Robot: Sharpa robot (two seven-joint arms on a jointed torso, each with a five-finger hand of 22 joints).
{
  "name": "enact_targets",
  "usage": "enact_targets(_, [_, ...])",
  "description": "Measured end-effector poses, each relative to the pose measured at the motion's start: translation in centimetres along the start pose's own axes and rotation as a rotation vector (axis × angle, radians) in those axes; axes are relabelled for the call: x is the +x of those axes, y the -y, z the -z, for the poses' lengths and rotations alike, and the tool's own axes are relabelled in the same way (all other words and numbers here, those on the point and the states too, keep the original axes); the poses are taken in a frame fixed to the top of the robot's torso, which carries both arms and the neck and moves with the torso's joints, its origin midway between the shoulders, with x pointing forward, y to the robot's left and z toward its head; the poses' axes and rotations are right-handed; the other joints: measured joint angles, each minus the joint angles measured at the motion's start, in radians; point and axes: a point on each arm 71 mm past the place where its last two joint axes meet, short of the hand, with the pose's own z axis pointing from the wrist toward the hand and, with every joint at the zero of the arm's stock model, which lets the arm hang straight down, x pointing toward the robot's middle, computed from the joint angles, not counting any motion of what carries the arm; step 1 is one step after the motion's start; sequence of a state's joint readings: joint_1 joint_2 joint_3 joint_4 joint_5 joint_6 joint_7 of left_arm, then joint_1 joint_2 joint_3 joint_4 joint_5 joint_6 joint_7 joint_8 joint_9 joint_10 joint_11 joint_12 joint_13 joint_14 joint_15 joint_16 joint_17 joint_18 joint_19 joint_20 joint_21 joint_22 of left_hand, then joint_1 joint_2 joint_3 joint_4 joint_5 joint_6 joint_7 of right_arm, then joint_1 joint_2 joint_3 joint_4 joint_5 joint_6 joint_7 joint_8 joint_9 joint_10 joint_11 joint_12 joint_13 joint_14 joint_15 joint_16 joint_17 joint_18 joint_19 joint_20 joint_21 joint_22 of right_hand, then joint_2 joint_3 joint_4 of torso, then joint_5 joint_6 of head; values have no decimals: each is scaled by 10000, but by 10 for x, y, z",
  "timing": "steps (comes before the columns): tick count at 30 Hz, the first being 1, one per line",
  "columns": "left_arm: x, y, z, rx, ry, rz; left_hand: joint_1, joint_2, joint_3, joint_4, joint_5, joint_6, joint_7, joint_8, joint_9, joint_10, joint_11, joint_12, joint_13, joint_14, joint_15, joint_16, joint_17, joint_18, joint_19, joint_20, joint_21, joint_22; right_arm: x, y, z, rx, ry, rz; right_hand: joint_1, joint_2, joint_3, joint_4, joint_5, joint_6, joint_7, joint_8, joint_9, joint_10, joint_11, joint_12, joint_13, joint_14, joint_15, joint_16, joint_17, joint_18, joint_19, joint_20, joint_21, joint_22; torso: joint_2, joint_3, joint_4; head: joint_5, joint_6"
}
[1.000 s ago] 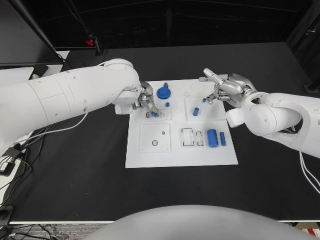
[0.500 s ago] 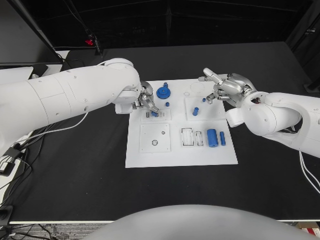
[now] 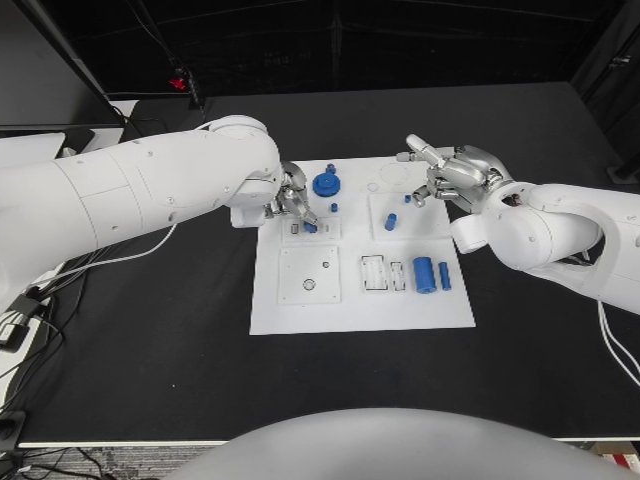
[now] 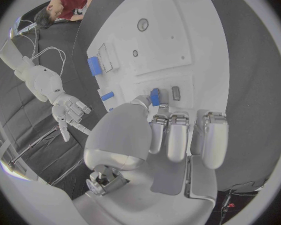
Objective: Assemble the parts on the task board
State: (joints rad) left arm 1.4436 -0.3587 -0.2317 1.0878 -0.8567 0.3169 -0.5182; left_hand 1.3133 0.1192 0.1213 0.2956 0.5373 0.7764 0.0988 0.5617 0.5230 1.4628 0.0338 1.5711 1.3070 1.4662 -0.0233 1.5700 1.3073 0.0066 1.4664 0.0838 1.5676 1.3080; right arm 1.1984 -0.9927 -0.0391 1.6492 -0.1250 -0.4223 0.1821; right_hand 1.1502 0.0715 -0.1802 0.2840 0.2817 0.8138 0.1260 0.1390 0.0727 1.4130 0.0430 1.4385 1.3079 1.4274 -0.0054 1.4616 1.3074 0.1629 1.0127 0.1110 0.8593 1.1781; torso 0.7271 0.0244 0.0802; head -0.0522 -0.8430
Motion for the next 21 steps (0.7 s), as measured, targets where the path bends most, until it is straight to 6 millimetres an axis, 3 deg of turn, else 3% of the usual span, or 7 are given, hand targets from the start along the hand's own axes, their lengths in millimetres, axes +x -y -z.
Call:
enact_targets(8, [2, 0, -1, -73, -34, -9, -772, 69, -316, -14, -1082, 97, -67, -119, 52, 1, 0, -66, 11, 0, 0, 0, 0, -1, 0, 0, 0, -1, 0, 0, 0, 1, -5, -3, 0, 0, 0, 0, 0, 0, 0, 0, 0, 0, 0, -32, 0, 0, 0, 0, 0, 0, 0, 0, 0, 0, 0, 0, 1, -11, -6])
enact_targets(21, [2, 0, -1, -139, -30, 8, -827, 78, -346, -44, -1194, 122, -87, -167, 53, 1, -1, -37, 10, 0, 0, 0, 0, 0, 0, 0, 0, -2, 0, 0, 0, 1, -13, -6, 0, 0, 0, 0, 0, 0, 0, 0, 0, 0, 0, -32, 0, 0, 0, 0, 0, 0, 0, 0, 0, 1, -3, -2, 10, -18, -6])
